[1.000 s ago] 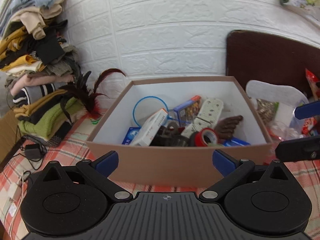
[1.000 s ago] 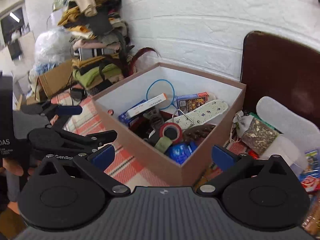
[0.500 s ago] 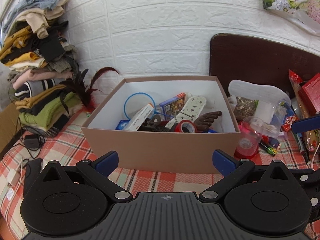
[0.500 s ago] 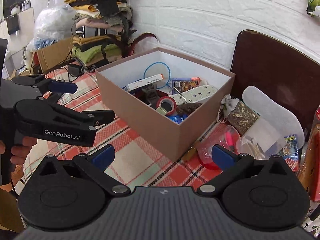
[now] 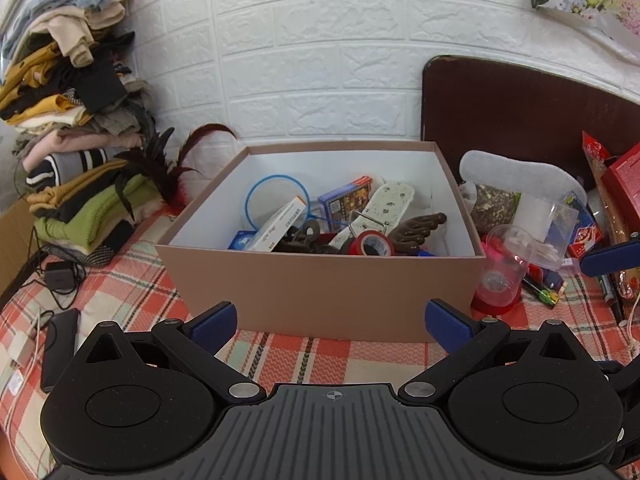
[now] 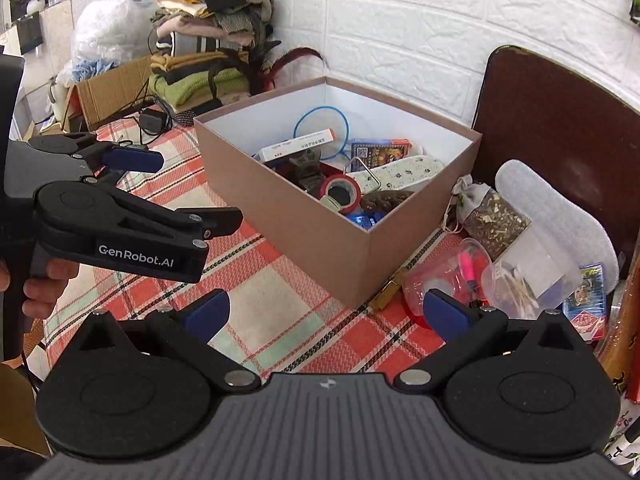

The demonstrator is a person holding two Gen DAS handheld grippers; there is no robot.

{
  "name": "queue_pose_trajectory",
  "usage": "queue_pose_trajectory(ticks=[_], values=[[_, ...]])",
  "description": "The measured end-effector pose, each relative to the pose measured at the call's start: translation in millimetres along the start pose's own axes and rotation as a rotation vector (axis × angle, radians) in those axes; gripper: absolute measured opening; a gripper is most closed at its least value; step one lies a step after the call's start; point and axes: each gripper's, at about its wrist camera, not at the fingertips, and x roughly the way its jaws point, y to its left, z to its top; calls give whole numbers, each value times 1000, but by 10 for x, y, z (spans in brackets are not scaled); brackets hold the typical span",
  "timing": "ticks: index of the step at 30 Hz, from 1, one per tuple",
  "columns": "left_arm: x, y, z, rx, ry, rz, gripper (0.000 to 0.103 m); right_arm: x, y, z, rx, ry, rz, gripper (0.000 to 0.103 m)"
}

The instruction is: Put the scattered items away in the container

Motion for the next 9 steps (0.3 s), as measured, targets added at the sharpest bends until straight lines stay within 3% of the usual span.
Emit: queue_pose_trajectory(ticks=[9], values=[[41,-8,-42,1,13,-3,103,49,-7,-17,6,11,6,102]])
